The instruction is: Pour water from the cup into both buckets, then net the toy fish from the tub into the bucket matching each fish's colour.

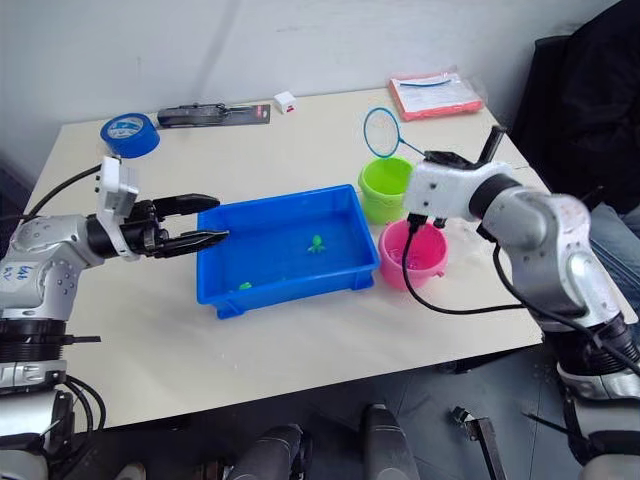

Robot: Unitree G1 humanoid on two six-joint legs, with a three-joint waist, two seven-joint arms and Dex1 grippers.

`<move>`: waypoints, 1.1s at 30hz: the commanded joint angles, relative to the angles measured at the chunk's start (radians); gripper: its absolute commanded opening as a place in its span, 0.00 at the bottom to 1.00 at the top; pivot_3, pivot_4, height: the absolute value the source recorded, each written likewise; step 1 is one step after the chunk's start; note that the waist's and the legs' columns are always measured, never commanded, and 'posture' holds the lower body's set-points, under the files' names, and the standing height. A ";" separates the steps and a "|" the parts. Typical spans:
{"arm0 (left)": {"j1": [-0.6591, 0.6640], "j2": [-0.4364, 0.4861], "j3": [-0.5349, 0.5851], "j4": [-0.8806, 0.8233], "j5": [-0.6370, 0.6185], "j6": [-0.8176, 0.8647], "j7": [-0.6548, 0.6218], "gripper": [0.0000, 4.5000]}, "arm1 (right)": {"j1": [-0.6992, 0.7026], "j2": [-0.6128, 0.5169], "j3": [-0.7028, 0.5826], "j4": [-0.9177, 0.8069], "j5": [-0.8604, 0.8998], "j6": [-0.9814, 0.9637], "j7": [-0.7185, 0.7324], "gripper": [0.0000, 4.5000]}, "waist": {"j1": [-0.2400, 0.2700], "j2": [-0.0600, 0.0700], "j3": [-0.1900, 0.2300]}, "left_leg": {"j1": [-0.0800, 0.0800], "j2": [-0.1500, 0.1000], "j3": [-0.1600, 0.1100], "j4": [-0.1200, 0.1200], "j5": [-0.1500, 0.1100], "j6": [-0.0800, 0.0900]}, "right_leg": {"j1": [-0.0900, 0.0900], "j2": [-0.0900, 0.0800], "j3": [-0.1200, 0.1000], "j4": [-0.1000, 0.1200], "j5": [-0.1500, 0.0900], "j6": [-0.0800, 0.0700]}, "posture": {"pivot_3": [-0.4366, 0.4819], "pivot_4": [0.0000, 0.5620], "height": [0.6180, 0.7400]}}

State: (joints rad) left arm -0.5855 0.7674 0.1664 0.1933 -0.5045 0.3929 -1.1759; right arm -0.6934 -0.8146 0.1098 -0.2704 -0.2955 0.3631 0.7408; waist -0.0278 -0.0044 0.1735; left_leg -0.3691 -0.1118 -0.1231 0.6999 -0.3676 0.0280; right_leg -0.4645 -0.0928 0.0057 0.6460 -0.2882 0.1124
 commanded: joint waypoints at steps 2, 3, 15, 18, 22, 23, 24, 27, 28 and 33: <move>0.047 0.049 0.028 -0.071 -0.008 0.000 -0.023 0.82 | -0.106 0.005 -0.050 -0.133 0.261 0.537 0.224 0.18 | 0.000 0.000 0.000 | 0.000 0.000 -0.001 0.000 0.000 0.000 | 0.000 0.000 0.000 0.000 0.000 0.000 | 0.48 0.27 1.00; 0.057 0.053 0.031 -0.080 -0.010 0.005 -0.022 0.82 | -0.129 0.007 -0.049 -0.143 0.298 0.614 0.241 0.18 | 0.001 0.000 0.000 | 0.000 0.000 -0.001 0.000 0.000 0.000 | 0.000 -0.001 0.000 0.000 0.000 0.000 | 0.48 0.27 1.00; 0.150 0.055 0.076 -0.167 -0.036 0.021 0.022 0.82 | -0.459 -0.020 0.151 0.061 0.655 1.251 0.263 0.18 | 0.005 0.000 0.000 | 0.000 0.000 -0.002 -0.001 0.000 0.000 | 0.000 -0.001 0.000 0.000 0.000 0.000 | 0.48 0.27 1.00; 0.161 0.050 0.081 -0.179 -0.041 0.025 0.030 0.82 | -0.501 -0.014 0.236 0.103 0.687 1.251 0.223 0.18 | 0.004 0.000 0.000 | -0.001 -0.001 -0.002 -0.001 0.000 0.000 | 0.000 -0.002 0.000 0.000 0.000 0.000 | 0.48 0.27 1.00; 0.180 0.051 0.092 -0.201 -0.051 0.032 0.039 0.82 | -0.540 -0.009 0.334 0.132 0.723 1.251 0.182 0.18 | 0.002 0.000 0.000 | -0.001 -0.001 -0.001 -0.001 0.000 0.000 | 0.000 -0.002 0.000 0.000 0.000 0.000 | 0.48 0.27 1.00; 0.182 0.052 0.095 -0.204 -0.052 0.033 0.041 0.82 | -0.546 -0.009 0.349 0.136 0.733 1.251 0.176 0.18 | 0.002 0.000 0.000 | -0.001 -0.001 -0.001 -0.001 0.000 0.000 | -0.001 -0.002 0.000 0.000 0.000 0.000 | 0.48 0.27 1.00; 0.185 0.053 0.098 -0.206 -0.055 0.034 0.042 0.82 | -0.553 -0.005 0.367 0.141 0.739 1.251 0.170 0.18 | 0.001 0.000 0.000 | -0.001 -0.001 -0.001 -0.001 0.000 0.000 | -0.001 -0.002 0.000 0.000 0.000 0.000 | 0.48 0.27 1.00; 0.194 0.053 0.108 -0.220 -0.064 0.042 0.051 0.82 | -0.567 0.017 0.408 0.153 0.745 1.251 0.151 0.18 | 0.001 0.000 0.000 | -0.001 -0.001 -0.001 -0.001 0.000 0.000 | -0.001 -0.002 0.000 0.000 0.000 0.000 | 0.48 0.27 1.00; 0.197 0.053 0.110 -0.226 -0.067 0.045 0.054 0.82 | -0.570 0.026 0.418 0.156 0.746 1.251 0.147 0.18 | 0.001 0.000 0.000 | -0.001 -0.001 -0.001 -0.001 0.000 0.000 | -0.001 -0.002 0.000 0.000 0.000 0.000 | 0.48 0.27 1.00; 0.206 0.060 0.121 -0.241 -0.078 0.054 0.064 0.82 | -0.566 0.089 0.432 0.202 0.726 1.230 0.101 0.18 | 0.001 0.000 0.000 | -0.001 -0.001 -0.001 -0.001 0.000 0.000 | -0.001 -0.001 0.000 0.000 0.000 0.000 | 0.48 0.27 1.00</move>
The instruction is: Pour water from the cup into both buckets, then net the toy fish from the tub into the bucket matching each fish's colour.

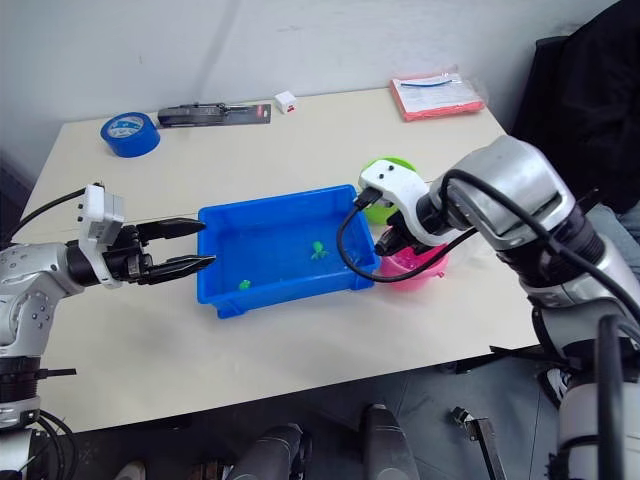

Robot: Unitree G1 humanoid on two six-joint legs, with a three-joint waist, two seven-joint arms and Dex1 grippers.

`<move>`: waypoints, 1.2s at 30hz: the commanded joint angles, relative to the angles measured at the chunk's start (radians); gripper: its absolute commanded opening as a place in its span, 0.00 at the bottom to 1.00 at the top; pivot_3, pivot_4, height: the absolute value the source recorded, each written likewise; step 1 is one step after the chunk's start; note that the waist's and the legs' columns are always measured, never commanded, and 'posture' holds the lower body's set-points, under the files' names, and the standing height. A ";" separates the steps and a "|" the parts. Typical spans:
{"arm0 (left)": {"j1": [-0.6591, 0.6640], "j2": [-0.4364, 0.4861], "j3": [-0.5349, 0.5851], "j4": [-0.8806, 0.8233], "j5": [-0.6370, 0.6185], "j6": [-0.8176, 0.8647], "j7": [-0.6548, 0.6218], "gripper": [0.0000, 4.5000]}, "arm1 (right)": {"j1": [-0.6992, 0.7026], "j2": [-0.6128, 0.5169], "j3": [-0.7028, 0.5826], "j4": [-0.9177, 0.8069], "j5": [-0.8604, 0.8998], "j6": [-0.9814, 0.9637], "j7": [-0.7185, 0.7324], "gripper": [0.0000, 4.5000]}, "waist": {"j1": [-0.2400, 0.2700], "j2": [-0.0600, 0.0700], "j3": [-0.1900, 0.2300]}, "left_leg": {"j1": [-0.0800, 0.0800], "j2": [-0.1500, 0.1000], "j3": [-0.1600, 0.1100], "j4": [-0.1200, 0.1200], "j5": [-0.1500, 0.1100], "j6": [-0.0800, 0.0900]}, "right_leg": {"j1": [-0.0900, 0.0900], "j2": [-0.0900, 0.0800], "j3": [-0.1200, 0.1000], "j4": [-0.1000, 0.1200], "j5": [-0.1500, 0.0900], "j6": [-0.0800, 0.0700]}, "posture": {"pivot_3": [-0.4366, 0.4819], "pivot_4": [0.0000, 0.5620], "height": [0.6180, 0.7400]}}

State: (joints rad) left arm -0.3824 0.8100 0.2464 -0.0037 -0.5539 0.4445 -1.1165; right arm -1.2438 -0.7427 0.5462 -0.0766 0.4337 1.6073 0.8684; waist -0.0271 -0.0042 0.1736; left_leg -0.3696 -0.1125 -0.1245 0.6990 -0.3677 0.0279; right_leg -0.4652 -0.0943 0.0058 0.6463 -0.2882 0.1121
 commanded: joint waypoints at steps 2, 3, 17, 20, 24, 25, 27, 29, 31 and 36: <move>0.010 0.021 0.049 -0.051 -0.031 0.007 0.008 0.82 | 0.008 0.066 -0.042 0.034 -0.013 -0.028 -0.063 0.18 | 0.000 0.000 0.000 | 0.000 0.000 0.000 0.000 0.000 0.000 | 0.000 0.000 0.000 0.000 0.000 0.000 | 0.48 0.27 1.00; 0.014 0.023 0.052 -0.055 -0.032 0.010 0.009 0.82 | 0.023 0.093 -0.072 0.049 -0.017 -0.036 -0.082 0.18 | -0.001 0.000 0.000 | 0.000 0.000 0.000 0.000 0.000 0.000 | 0.000 0.000 0.000 0.000 0.000 0.000 | 0.48 0.27 1.00; -0.015 0.028 0.036 -0.047 -0.030 0.019 0.016 0.82 | 0.119 0.263 -0.405 0.038 -0.013 -0.038 -0.265 0.18 | -0.002 0.000 0.000 | 0.000 0.000 0.000 0.000 0.000 0.000 | 0.000 0.000 0.000 0.001 0.000 0.000 | 0.48 0.27 1.00; -0.029 0.025 0.028 -0.037 -0.027 0.018 0.010 0.82 | 0.127 0.262 -0.441 -0.002 0.003 -0.009 -0.270 0.18 | -0.002 0.000 0.000 | 0.000 0.000 -0.001 0.000 0.000 0.000 | 0.000 0.000 0.000 0.001 0.000 0.000 | 0.48 0.27 1.00; -0.065 0.019 0.013 -0.008 -0.022 0.012 0.000 0.82 | 0.147 0.241 -0.516 -0.063 0.052 0.007 -0.269 0.18 | -0.002 0.000 0.000 | 0.000 0.000 -0.001 0.000 0.000 0.000 | 0.000 0.000 0.000 0.002 0.000 0.000 | 0.48 0.27 1.00; -0.075 0.015 0.009 0.001 -0.021 0.010 -0.001 0.82 | 0.151 0.233 -0.538 -0.076 0.067 0.007 -0.271 0.18 | -0.002 0.000 0.000 | 0.000 0.000 -0.001 0.000 0.000 0.000 | 0.000 0.000 0.000 0.002 0.000 0.000 | 0.48 0.27 1.00; -0.099 -0.002 0.008 0.019 -0.029 0.010 0.003 0.82 | 0.156 0.224 -0.584 -0.088 0.099 0.007 -0.278 0.18 | -0.002 0.000 0.000 | 0.000 -0.001 0.000 0.000 0.000 0.000 | 0.000 0.000 0.000 0.002 0.000 0.000 | 0.48 0.27 1.00; -0.128 -0.020 0.000 0.044 -0.029 0.005 0.001 0.82 | 0.164 0.210 -0.630 -0.102 0.106 0.007 -0.295 0.18 | -0.002 0.000 0.000 | 0.000 -0.001 -0.001 0.000 0.000 0.000 | 0.000 0.000 0.000 0.002 0.000 0.000 | 0.48 0.27 1.00; -0.151 -0.033 -0.010 0.068 -0.020 -0.005 -0.006 0.82 | 0.171 0.197 -0.663 -0.111 0.105 0.007 -0.312 0.18 | -0.001 0.000 0.000 | 0.000 -0.001 -0.001 0.001 0.000 0.000 | 0.000 0.000 -0.001 0.002 0.000 0.000 | 0.48 0.27 1.00; -0.214 -0.061 -0.045 0.132 0.001 -0.039 -0.026 0.82 | 0.180 0.130 -0.730 -0.119 0.087 0.002 -0.338 0.18 | -0.001 0.000 0.000 | 0.000 -0.001 -0.001 0.001 0.000 0.000 | 0.000 -0.001 0.000 0.002 0.000 0.000 | 0.48 0.27 1.00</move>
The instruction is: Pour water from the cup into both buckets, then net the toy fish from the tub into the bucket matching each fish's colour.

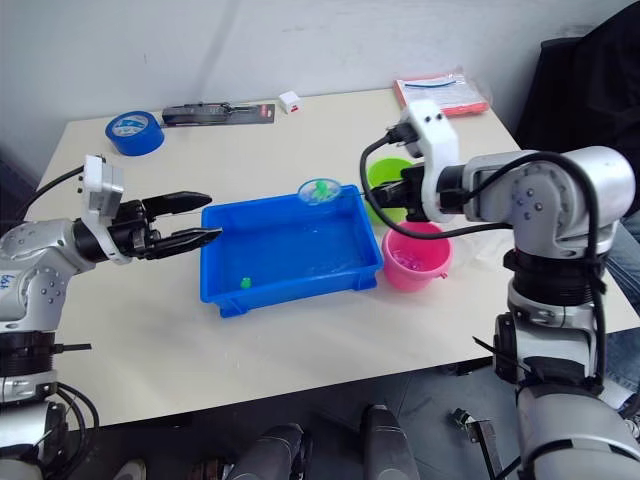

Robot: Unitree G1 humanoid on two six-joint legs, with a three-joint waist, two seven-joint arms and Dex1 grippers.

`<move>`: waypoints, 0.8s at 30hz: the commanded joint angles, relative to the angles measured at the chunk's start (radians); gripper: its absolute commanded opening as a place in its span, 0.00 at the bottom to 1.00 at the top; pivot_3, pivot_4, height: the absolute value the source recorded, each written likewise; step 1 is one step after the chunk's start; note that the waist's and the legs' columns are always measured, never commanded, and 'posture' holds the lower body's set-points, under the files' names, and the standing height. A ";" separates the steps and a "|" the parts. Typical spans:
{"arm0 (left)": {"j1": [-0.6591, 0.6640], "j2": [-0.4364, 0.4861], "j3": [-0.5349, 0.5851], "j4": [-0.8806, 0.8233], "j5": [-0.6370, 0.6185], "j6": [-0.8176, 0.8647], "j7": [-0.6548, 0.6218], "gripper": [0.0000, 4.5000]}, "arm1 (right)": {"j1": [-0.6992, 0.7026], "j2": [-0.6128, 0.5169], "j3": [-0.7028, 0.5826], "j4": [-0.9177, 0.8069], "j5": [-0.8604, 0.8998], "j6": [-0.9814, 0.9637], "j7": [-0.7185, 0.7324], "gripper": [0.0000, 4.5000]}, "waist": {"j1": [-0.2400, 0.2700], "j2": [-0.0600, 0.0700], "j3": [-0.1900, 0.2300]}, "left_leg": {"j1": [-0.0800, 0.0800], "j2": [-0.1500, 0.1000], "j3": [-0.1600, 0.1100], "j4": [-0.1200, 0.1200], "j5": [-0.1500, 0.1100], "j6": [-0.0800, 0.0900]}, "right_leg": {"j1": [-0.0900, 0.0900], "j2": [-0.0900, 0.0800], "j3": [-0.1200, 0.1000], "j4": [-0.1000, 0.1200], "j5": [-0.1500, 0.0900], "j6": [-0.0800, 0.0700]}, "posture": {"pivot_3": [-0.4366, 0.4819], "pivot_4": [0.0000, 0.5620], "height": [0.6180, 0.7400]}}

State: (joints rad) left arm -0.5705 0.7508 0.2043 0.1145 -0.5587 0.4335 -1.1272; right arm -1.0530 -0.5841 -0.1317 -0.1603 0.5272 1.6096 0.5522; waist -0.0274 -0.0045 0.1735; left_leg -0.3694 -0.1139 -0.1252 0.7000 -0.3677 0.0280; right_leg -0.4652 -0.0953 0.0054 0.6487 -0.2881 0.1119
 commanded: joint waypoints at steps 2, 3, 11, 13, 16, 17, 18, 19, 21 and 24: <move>-0.036 -0.005 -0.008 0.025 0.010 -0.036 -0.021 0.82 | -0.008 -0.045 -0.061 -0.027 -0.011 -0.016 -0.032 0.18 | -0.004 0.000 0.000 | 0.000 0.000 0.000 0.000 0.000 0.000 | 0.000 0.000 0.000 0.000 0.000 0.000 | 0.48 0.27 1.00; -0.047 -0.009 -0.014 0.036 0.015 -0.043 -0.024 0.82 | 0.004 -0.067 -0.065 -0.015 -0.028 -0.048 -0.043 0.18 | -0.003 0.000 0.000 | 0.000 0.000 0.001 -0.001 0.000 0.000 | 0.000 0.000 0.001 0.000 0.000 0.000 | 0.48 0.27 1.00; -0.081 -0.021 -0.031 0.090 0.049 -0.093 -0.038 0.82 | 0.100 -0.133 0.039 0.020 -0.129 -0.283 -0.082 0.18 | -0.004 0.000 0.000 | 0.000 0.000 0.002 0.000 0.000 0.000 | -0.001 0.000 0.001 0.000 0.000 0.000 | 0.48 0.27 1.00; -0.083 -0.022 -0.032 0.093 0.052 -0.094 -0.041 0.82 | 0.134 -0.169 0.114 0.015 -0.193 -0.393 -0.080 0.18 | -0.003 0.000 0.000 | 0.000 0.001 0.002 0.000 0.000 0.000 | -0.001 0.000 0.001 0.000 0.000 0.000 | 0.48 0.27 1.00; -0.085 -0.022 -0.035 0.096 0.055 -0.096 -0.042 0.82 | 0.178 -0.222 0.216 0.001 -0.284 -0.553 -0.063 0.18 | -0.001 0.000 0.000 | 0.000 0.000 0.002 0.000 0.000 0.000 | -0.001 0.000 0.001 0.000 0.000 0.000 | 0.48 0.27 1.00; -0.085 -0.022 -0.035 0.095 0.055 -0.096 -0.042 0.82 | 0.190 -0.239 0.245 -0.005 -0.317 -0.606 -0.060 0.18 | -0.001 0.000 0.000 | 0.000 0.000 0.002 0.000 0.000 0.000 | -0.001 0.000 0.000 0.000 0.000 0.000 | 0.48 0.27 1.00; -0.085 -0.022 -0.036 0.096 0.056 -0.096 -0.042 0.82 | 0.199 -0.258 0.275 -0.008 -0.354 -0.662 -0.057 0.18 | -0.001 0.000 0.000 | 0.000 0.000 0.002 0.000 0.000 0.000 | -0.001 0.000 0.000 0.000 0.000 0.000 | 0.48 0.27 1.00; -0.085 -0.021 -0.036 0.096 0.056 -0.096 -0.042 0.82 | 0.208 -0.273 0.300 -0.010 -0.388 -0.713 -0.051 0.18 | -0.001 0.000 0.000 | 0.000 0.000 0.002 0.000 0.000 0.000 | -0.001 0.000 0.000 0.000 0.000 0.000 | 0.48 0.27 1.00; -0.084 -0.021 -0.037 0.096 0.057 -0.097 -0.043 0.82 | 0.219 -0.300 0.345 -0.010 -0.454 -0.793 -0.044 0.18 | -0.001 0.000 0.000 | 0.000 0.000 0.002 0.000 0.000 0.000 | -0.001 0.000 0.000 0.000 0.000 0.000 | 0.48 0.27 1.00; -0.084 -0.023 -0.038 0.098 0.059 -0.098 -0.044 0.82 | 0.231 -0.342 0.416 -0.010 -0.573 -0.919 -0.034 0.18 | -0.001 0.000 0.000 | 0.000 0.000 0.002 0.000 0.000 0.000 | -0.001 0.000 0.000 0.000 0.000 0.000 | 0.48 0.27 1.00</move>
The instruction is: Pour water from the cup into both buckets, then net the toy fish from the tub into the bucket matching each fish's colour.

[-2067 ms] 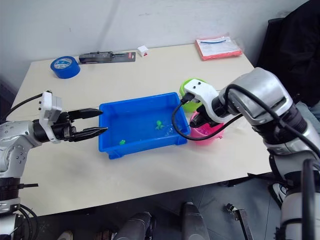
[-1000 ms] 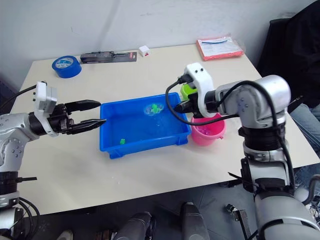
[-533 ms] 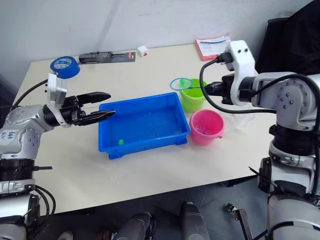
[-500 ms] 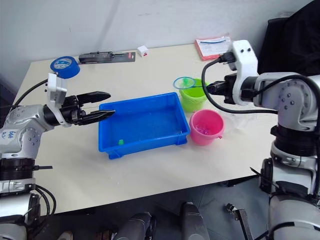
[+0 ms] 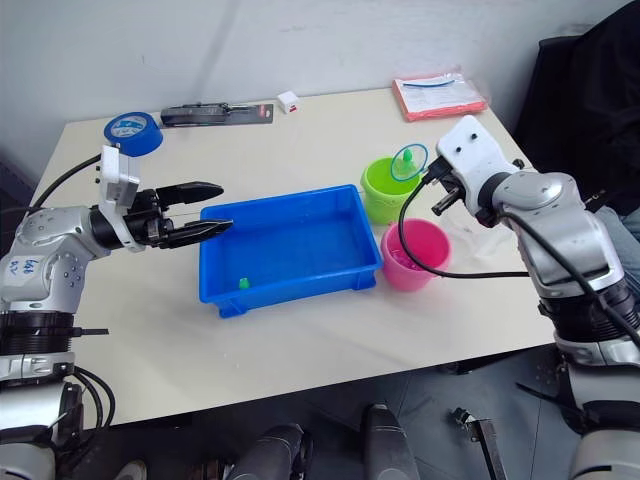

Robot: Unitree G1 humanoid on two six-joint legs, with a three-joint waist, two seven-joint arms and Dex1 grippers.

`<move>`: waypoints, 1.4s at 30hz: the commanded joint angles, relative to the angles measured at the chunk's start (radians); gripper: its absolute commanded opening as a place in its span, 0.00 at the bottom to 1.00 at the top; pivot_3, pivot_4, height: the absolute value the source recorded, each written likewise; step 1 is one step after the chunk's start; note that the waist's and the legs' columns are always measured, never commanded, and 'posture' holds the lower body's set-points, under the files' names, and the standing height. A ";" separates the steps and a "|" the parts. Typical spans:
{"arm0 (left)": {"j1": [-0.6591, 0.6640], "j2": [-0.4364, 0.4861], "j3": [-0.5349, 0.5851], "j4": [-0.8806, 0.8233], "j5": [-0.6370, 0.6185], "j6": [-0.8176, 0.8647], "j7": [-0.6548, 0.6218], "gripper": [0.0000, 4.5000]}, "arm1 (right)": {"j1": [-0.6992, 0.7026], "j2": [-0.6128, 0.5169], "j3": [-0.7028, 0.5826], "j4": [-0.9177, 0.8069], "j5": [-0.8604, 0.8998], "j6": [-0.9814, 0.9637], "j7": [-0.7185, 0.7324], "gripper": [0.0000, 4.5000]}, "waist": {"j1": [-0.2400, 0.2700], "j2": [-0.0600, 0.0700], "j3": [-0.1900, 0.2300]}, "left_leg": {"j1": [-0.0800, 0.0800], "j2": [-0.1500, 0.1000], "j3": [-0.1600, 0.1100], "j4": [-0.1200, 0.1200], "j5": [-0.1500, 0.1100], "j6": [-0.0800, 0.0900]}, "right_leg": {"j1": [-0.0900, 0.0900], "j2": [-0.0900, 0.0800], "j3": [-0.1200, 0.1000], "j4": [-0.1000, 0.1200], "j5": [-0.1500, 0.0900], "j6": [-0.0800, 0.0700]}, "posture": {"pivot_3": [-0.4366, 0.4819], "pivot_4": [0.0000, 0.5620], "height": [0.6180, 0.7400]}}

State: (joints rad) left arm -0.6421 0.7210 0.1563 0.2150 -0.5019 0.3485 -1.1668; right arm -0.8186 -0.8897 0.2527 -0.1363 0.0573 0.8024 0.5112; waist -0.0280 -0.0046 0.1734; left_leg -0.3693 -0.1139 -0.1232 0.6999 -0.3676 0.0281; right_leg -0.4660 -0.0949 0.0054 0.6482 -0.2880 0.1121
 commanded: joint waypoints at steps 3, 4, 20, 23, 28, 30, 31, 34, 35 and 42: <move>-0.010 0.006 0.010 -0.006 0.001 -0.012 -0.003 0.82 | 0.007 -0.077 0.094 -0.008 -0.234 -0.250 0.010 0.18 | 0.000 0.000 0.000 | 0.000 0.000 0.000 0.000 0.000 0.000 | 0.000 0.000 0.000 0.000 0.000 0.000 | 0.48 0.27 1.00; -0.008 0.006 0.010 -0.007 0.001 -0.012 -0.003 0.82 | 0.013 -0.083 0.102 -0.001 -0.265 -0.287 0.009 0.18 | 0.000 0.000 0.000 | 0.000 0.000 0.000 0.000 0.000 0.000 | 0.000 0.000 0.000 0.000 0.000 0.000 | 0.48 0.27 1.00; -0.007 0.008 0.008 -0.009 0.001 -0.008 -0.010 0.82 | 0.113 -0.135 0.047 -0.015 -0.538 -0.597 0.053 0.18 | 0.001 0.000 0.000 | 0.000 0.000 0.001 0.000 0.000 0.000 | 0.000 0.001 0.000 -0.001 0.000 0.000 | 0.48 0.27 1.00; -0.003 0.015 0.013 -0.010 -0.001 -0.006 -0.011 0.82 | 0.093 -0.083 -0.018 -0.050 -0.467 -0.537 0.104 0.18 | 0.000 0.000 0.000 | 0.000 0.001 0.001 0.000 0.000 0.000 | 0.000 0.001 0.000 -0.001 0.000 0.000 | 0.48 0.27 1.00; 0.028 0.049 0.044 -0.030 -0.010 0.009 -0.008 0.82 | -0.001 0.022 -0.118 -0.113 -0.225 -0.294 0.311 0.18 | -0.003 0.000 0.000 | 0.000 0.002 0.001 0.000 0.000 0.000 | 0.000 0.002 0.000 -0.001 0.000 0.000 | 0.48 0.27 1.00; 0.052 0.071 0.058 -0.053 -0.019 0.027 -0.004 0.82 | -0.051 0.055 -0.121 -0.116 -0.100 -0.149 0.428 0.18 | -0.002 0.000 0.000 | 0.000 0.002 0.001 0.000 0.000 0.000 | 0.000 0.002 0.000 -0.001 0.000 0.000 | 0.48 0.27 1.00; 0.066 0.081 0.064 -0.066 -0.024 0.037 -0.004 0.82 | -0.074 0.060 -0.109 -0.113 -0.055 -0.102 0.484 0.18 | -0.001 0.000 0.000 | 0.000 0.002 0.000 0.000 0.000 0.000 | 0.001 0.002 0.000 -0.002 0.000 0.000 | 0.48 0.27 1.00; 0.121 0.104 0.095 -0.117 -0.045 0.063 -0.002 0.82 | -0.124 0.058 -0.068 -0.090 0.017 -0.056 0.594 0.18 | 0.000 0.000 0.000 | 0.000 0.002 -0.001 0.000 0.000 0.000 | 0.001 0.001 0.001 -0.002 0.000 0.000 | 0.48 0.27 1.00; 0.140 0.110 0.109 -0.134 -0.054 0.071 0.000 0.82 | -0.137 0.056 -0.046 -0.068 0.021 -0.075 0.624 0.18 | 0.000 0.000 0.000 | 0.000 0.002 -0.001 -0.001 0.000 0.000 | 0.001 0.001 0.001 -0.002 0.000 0.000 | 0.48 0.27 1.00; 0.303 0.177 0.178 -0.261 -0.100 0.161 -0.007 0.82 | -0.176 0.078 0.121 0.124 -0.091 -0.421 0.714 0.18 | -0.001 0.000 0.000 | 0.000 0.001 -0.001 0.000 0.000 0.000 | 0.002 0.001 0.000 -0.002 0.000 0.000 | 0.48 0.27 1.00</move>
State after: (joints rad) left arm -0.3539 0.8773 0.2939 0.0022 -0.5720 0.4917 -1.1657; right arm -0.9745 -0.8142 0.3597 -0.0341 -0.0044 0.4769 1.2081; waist -0.0288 -0.0046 0.1734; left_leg -0.3689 -0.1126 -0.1243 0.6987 -0.3677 0.0279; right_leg -0.4648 -0.0941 0.0060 0.6460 -0.2880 0.1120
